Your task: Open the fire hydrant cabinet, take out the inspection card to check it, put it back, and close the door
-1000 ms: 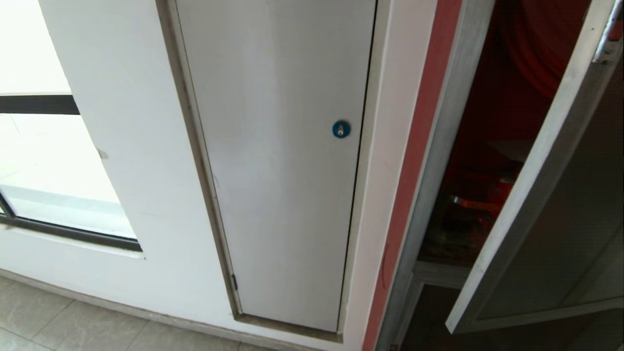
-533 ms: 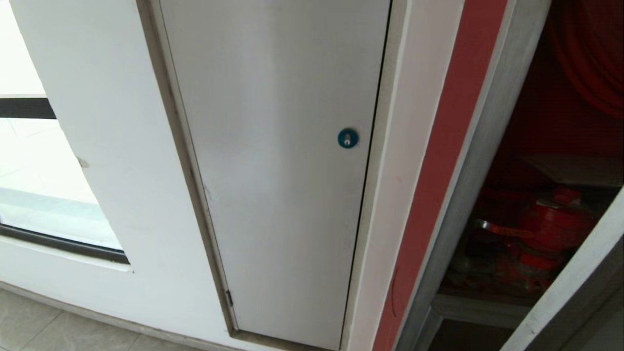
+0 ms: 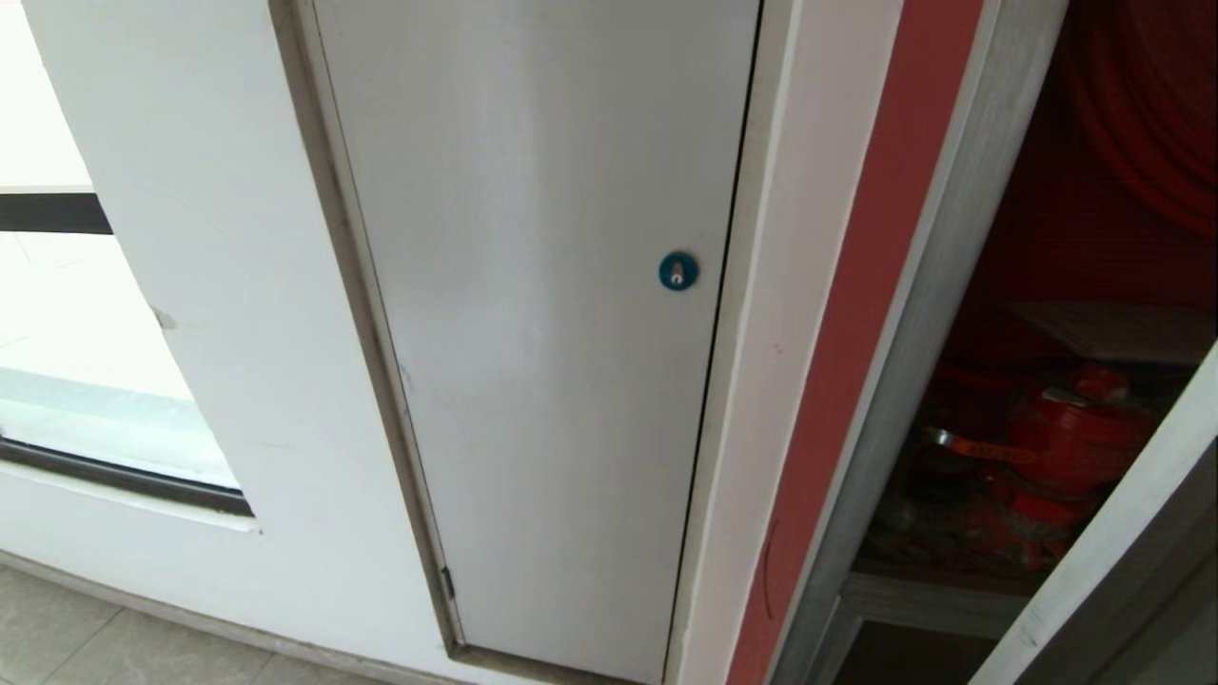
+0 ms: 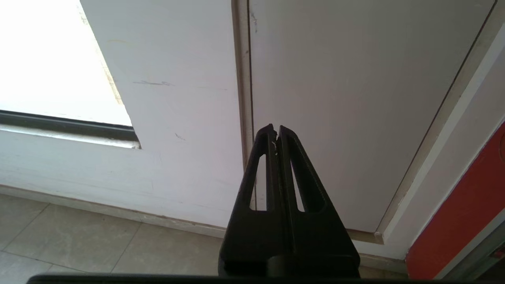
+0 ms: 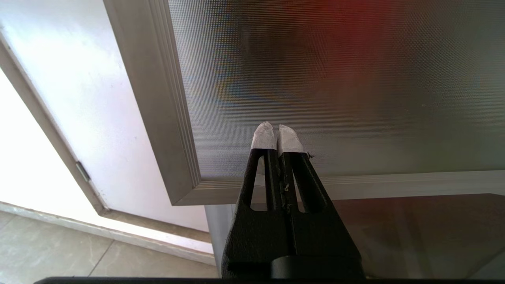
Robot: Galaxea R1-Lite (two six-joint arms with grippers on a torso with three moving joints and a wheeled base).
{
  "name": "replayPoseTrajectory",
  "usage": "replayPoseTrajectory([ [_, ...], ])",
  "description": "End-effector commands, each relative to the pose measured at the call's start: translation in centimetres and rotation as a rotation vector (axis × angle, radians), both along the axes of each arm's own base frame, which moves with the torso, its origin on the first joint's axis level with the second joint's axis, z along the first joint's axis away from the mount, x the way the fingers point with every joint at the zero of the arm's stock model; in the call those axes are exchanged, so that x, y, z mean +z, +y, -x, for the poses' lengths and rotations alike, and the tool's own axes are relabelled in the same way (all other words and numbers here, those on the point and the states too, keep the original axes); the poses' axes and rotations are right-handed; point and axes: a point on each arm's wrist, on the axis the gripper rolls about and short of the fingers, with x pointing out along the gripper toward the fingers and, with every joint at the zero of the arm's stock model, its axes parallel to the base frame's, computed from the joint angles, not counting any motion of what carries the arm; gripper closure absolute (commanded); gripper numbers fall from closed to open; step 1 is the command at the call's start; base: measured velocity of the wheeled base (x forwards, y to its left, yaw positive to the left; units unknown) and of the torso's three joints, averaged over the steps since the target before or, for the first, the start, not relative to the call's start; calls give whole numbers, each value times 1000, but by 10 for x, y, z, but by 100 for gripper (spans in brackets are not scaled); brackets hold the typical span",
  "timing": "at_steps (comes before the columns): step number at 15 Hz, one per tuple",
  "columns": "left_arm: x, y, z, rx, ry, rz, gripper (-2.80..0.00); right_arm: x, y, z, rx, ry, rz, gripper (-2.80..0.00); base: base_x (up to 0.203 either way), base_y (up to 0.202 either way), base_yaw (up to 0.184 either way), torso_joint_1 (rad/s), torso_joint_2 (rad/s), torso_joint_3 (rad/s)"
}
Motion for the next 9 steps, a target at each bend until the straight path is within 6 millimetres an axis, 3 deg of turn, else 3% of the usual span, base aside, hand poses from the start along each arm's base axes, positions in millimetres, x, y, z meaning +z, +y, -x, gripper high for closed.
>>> replayPoseTrajectory([
  [1, -2, 0, -1, 0, 7, 0, 0, 0, 0, 0, 1, 0, 3, 0, 0, 0, 0, 0, 0, 0],
  [9, -2, 0, -1, 0, 7, 0, 0, 2, 0, 0, -2, -6, 2, 0, 0, 0, 0, 0, 0, 0],
])
